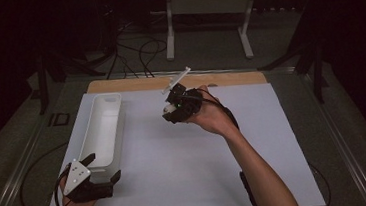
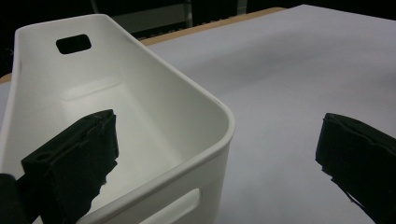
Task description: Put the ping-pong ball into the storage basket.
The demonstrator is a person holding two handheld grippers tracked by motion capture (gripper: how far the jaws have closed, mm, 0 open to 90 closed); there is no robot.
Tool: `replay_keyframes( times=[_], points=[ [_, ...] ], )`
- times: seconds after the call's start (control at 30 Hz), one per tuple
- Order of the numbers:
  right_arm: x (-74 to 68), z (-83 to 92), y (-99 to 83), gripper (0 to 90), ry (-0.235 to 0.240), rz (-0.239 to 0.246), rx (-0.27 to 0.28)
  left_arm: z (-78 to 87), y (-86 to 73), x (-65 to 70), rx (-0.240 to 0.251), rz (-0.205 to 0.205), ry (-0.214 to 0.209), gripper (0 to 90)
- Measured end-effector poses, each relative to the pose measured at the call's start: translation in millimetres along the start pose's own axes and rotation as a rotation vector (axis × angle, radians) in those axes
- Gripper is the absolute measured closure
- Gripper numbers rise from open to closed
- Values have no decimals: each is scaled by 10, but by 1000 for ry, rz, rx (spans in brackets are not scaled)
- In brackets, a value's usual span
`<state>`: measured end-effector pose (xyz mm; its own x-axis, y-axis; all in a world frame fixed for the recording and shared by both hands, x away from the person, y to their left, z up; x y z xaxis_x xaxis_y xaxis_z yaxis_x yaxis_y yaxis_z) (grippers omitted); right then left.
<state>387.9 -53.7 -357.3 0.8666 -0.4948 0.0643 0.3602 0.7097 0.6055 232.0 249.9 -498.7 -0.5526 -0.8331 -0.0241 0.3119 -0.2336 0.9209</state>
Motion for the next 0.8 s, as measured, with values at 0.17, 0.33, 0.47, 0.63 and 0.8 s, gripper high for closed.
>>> replay_keyframes(
  times=[0.17,0.33,0.47,0.63,0.8],
  points=[
    [-20,-15,29,506,6,3,1,-1,0,1,1,0,0,0],
    [-32,-31,57,506,8,9,1,-1,0,1,2,2,0,0],
    [-47,-36,83,506,10,7,1,-1,0,0,1,1,-1,0],
    [-65,-53,115,506,15,13,2,0,0,0,1,2,-2,0],
    [-96,-78,145,506,20,15,-1,0,0,0,2,2,-2,0]
  ],
)
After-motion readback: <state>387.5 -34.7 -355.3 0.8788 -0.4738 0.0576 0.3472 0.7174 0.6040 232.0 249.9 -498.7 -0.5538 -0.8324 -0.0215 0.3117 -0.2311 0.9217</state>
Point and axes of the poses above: each handheld gripper's, and its own axes: z roughly backward along the jaws, y roughly out of its top, x roughly to its right, the point moved 1 cm from there along -z, roughly forward along the jaws, and after that the axes turned 1 degree about z, right-handed, at the moved point
